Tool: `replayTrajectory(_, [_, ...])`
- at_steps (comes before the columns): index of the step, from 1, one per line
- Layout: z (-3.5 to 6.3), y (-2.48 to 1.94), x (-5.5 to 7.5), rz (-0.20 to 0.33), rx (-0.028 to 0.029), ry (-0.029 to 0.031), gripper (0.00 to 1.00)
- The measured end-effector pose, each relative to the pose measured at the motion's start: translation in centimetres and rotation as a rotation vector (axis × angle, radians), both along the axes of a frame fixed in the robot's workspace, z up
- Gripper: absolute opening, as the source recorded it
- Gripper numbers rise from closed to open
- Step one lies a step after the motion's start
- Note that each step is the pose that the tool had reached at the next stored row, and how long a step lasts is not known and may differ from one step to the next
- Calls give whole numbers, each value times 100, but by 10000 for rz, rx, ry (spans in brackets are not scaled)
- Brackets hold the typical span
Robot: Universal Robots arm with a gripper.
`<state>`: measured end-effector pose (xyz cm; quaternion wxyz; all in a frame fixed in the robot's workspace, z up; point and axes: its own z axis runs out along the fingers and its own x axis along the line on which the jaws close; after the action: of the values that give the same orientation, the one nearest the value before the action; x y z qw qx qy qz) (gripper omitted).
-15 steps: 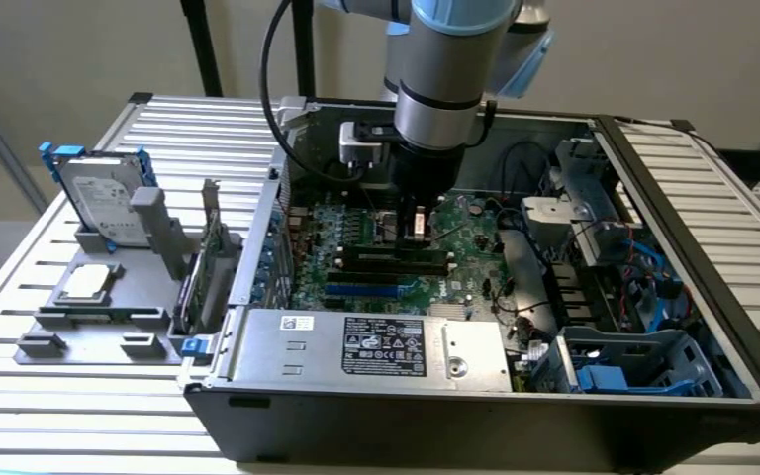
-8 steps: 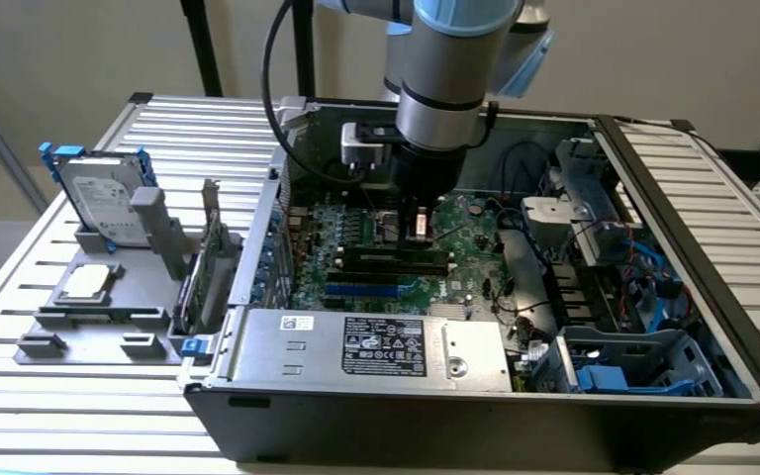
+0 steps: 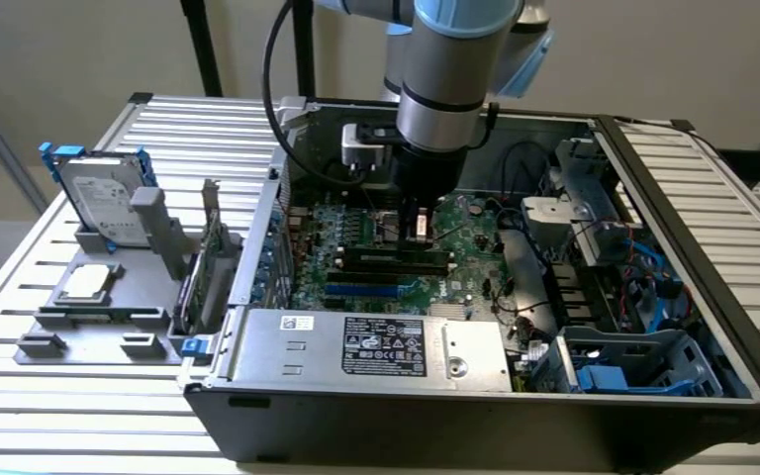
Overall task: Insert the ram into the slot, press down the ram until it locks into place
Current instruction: 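Insert the ram into the slot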
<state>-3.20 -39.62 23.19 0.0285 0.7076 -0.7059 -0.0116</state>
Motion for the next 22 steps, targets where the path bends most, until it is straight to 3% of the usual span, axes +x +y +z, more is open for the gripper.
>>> replayTrajectory(22, [-16,2,10,-183,-2,1,13])
